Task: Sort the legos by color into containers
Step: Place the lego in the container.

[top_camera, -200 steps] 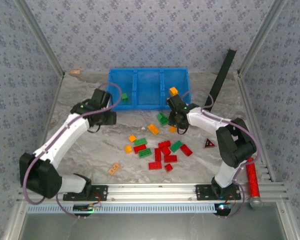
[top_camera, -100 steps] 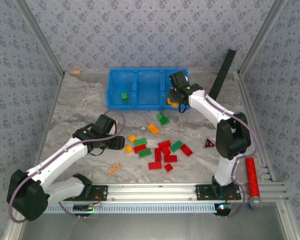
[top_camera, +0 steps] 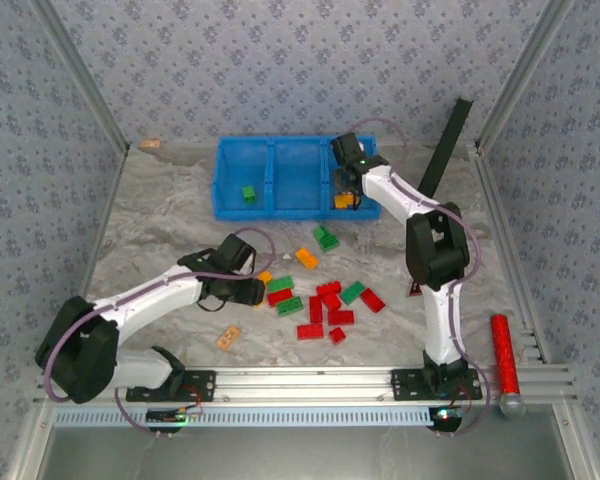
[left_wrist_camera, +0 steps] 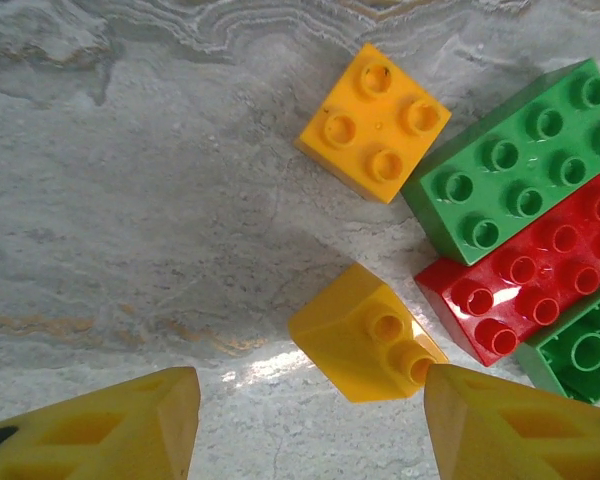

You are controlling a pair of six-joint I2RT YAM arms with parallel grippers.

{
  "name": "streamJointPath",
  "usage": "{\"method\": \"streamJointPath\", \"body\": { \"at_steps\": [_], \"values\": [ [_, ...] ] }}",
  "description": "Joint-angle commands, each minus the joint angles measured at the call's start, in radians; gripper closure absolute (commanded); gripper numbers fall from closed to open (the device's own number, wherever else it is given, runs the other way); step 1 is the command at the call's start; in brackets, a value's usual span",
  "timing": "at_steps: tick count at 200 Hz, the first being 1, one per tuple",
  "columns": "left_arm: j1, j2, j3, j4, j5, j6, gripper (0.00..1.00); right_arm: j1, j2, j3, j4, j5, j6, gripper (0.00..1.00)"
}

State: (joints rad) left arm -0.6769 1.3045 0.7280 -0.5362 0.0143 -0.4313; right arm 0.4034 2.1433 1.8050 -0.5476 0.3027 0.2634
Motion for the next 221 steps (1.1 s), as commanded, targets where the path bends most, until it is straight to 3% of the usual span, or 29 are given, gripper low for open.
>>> {"method": "streamJointPath", "body": {
  "at_steps": [1, 97, 161, 221],
  "values": [
    [-0.012, 0.032, 0.048, 0.022, 0.001, -0.018, 0.39, -0.016, 0.045, 0.063, -0.005, 0.008, -0.035, 0.69],
    [-0.032, 0.150, 0.088, 0.023, 0.030, -0.122, 0.39, -0.046, 0.063, 0.070, 0.024, -0.050, -0.065, 0.57],
    [-0.047, 0.249, 0.115, -0.018, -0.001, -0.174, 0.39, -0.053, 0.032, 0.066, 0.038, -0.091, -0.101, 0.40],
    [-0.050, 0.256, 0.094, -0.050, -0.026, -0.210, 0.40, -0.065, -0.045, 0.028, 0.053, -0.106, -0.115, 0.42]
  ]
}}
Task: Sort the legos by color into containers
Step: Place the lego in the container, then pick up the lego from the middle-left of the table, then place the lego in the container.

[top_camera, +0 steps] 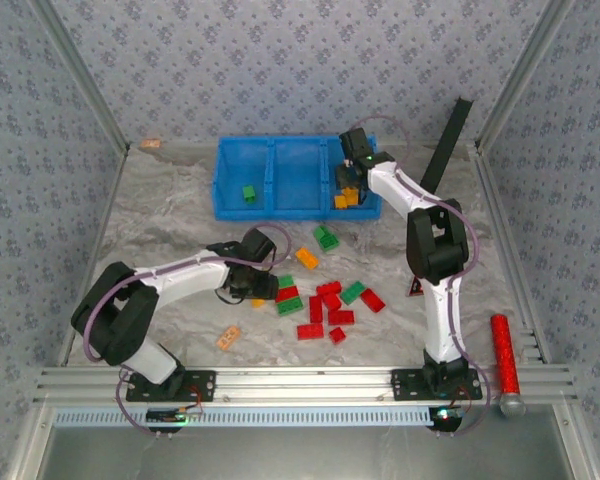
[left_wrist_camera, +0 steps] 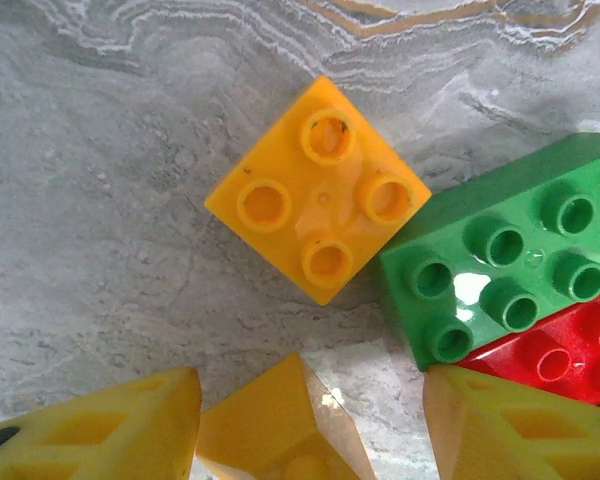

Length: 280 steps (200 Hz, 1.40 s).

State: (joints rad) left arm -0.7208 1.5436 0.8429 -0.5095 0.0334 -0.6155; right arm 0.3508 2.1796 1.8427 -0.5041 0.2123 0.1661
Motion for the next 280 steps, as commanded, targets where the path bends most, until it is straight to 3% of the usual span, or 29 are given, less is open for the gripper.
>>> {"method": "streamJointPath", "body": {
  "at_steps": [1, 83, 112, 185, 237, 261, 280],
  "values": [
    [-0.006, 0.017, -0.020, -0.076, -0.045, -0.026, 0.40, -0.013, -0.083, -0.011, 0.010, -0.016, -0.017, 0.42],
    [-0.009, -0.029, -0.087, -0.083, -0.056, -0.067, 0.44, -0.021, -0.170, -0.079, 0.020, -0.011, -0.001, 0.48],
    [-0.012, -0.003, -0.082, -0.072, -0.034, -0.072, 0.52, -0.020, -0.216, -0.111, -0.003, -0.007, 0.006, 0.48],
    [-0.036, -0.002, -0.029, -0.099, -0.031, -0.057, 0.67, -0.035, -0.631, -0.519, -0.065, -0.015, 0.114, 0.43],
    [-0.046, 0.003, 0.272, -0.195, -0.119, 0.048, 0.68, -0.008, -0.949, -0.917, -0.093, -0.146, 0.263, 0.39],
    [-0.046, 0.081, 0.474, -0.198, -0.112, 0.113, 0.69, 0.010, -1.025, -1.064, -0.023, -0.281, 0.297, 0.37],
    [-0.046, 0.198, 0.680, -0.209, -0.100, 0.162, 0.69, 0.049, -1.033, -1.143, 0.030, -0.293, 0.294, 0.35]
  ]
}}
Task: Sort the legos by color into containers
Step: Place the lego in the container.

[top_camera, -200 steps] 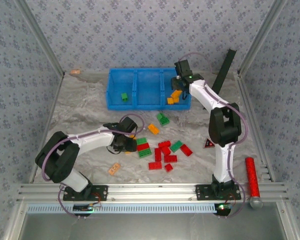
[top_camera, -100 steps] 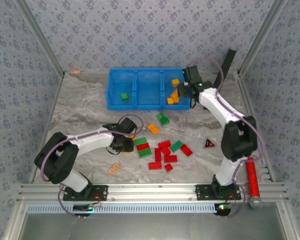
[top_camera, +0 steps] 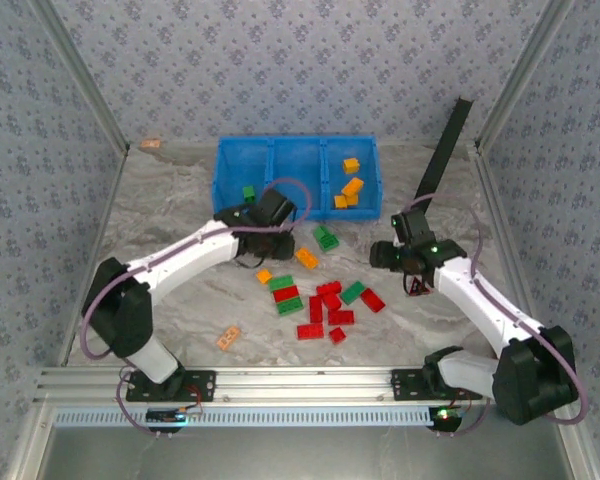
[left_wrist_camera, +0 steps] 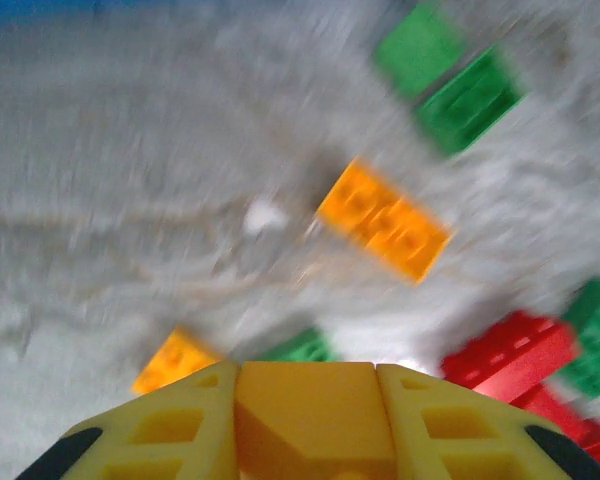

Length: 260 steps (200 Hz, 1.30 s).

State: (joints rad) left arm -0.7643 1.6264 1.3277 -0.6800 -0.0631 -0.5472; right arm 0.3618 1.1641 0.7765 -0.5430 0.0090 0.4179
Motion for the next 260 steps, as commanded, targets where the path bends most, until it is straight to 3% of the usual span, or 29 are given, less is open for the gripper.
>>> {"method": "streamJointPath", "body": {
  "at_steps": [1, 59, 95, 177, 260],
  "values": [
    [-0.003, 0.123, 0.208, -0.039, -0.002, 0.096, 0.69, 0.040, -0.018, -0.080, 0.071, -0.089, 0.043, 0.35],
    [-0.032, 0.530, 0.837, -0.142, -0.006, 0.216, 0.70, 0.174, -0.038, -0.133, 0.076, 0.021, 0.038, 0.32],
    [-0.035, 0.711, 1.062, -0.166, -0.027, 0.217, 0.70, 0.198, -0.061, -0.181, 0.064, 0.064, 0.090, 0.31],
    [-0.056, 0.945, 1.356, -0.125, -0.078, 0.159, 0.67, 0.201, -0.017, -0.230, 0.084, 0.089, 0.135, 0.31],
    [-0.042, 1.004, 1.368, -0.102, -0.070, 0.088, 0.59, 0.213, 0.025, -0.246, 0.084, 0.057, 0.183, 0.31]
  ]
}}
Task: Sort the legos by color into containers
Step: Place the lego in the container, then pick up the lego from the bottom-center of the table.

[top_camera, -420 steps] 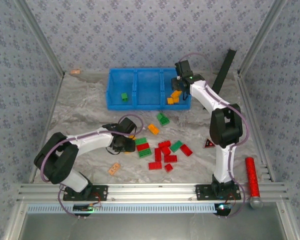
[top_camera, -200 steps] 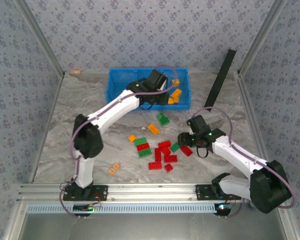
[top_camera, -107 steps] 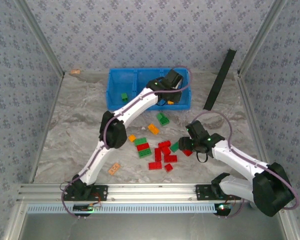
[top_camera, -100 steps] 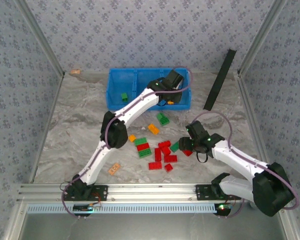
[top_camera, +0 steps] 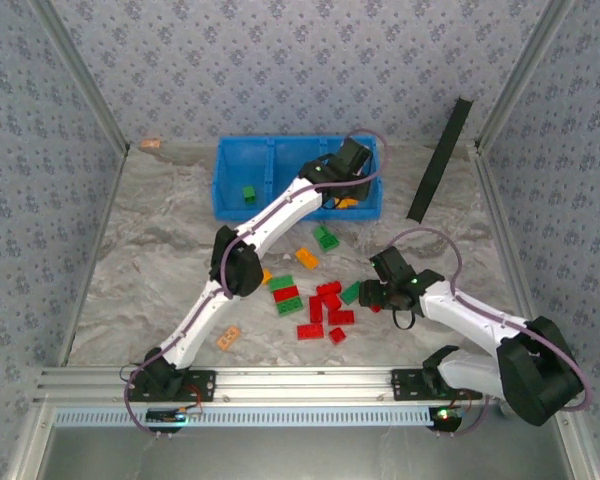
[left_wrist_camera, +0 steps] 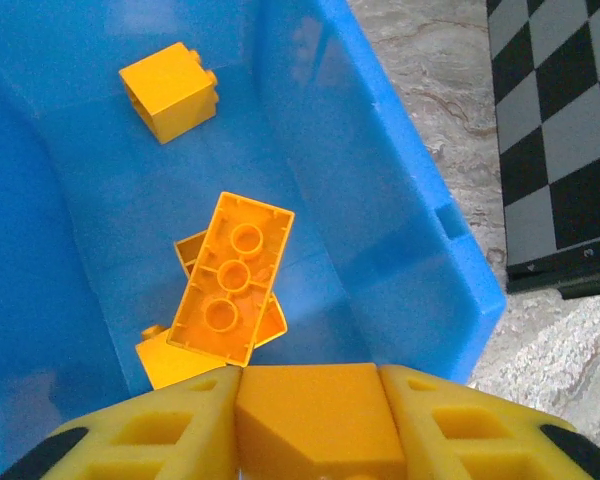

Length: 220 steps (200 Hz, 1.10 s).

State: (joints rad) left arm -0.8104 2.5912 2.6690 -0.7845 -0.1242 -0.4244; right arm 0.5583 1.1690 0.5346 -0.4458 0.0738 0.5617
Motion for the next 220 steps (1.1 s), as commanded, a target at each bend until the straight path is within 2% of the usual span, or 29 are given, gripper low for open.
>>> {"method": "streamJointPath", "body": {
  "at_steps": [1, 72, 145, 192, 220],
  "values": [
    [0.004, 0.040, 0.026, 0.003, -0.010, -0.036, 0.59, 0.018, 0.020, -0.004, -0.013, -0.007, 0.039, 0.30],
    [0.020, 0.043, 0.028, 0.006, -0.002, -0.054, 0.56, 0.044, 0.023, -0.013, -0.016, 0.000, 0.059, 0.34],
    [0.020, -0.096, 0.036, -0.003, 0.030, 0.008, 0.52, 0.070, 0.045, -0.031, 0.002, -0.007, 0.091, 0.37],
    [0.015, -0.186, 0.030, -0.049, 0.036, 0.046, 0.52, 0.072, 0.055, -0.044, 0.027, 0.014, 0.119, 0.47],
    [0.011, -0.226, 0.007, -0.076, 0.036, 0.067, 0.51, 0.073, 0.072, -0.031, 0.035, 0.024, 0.121, 0.57]
  ]
}}
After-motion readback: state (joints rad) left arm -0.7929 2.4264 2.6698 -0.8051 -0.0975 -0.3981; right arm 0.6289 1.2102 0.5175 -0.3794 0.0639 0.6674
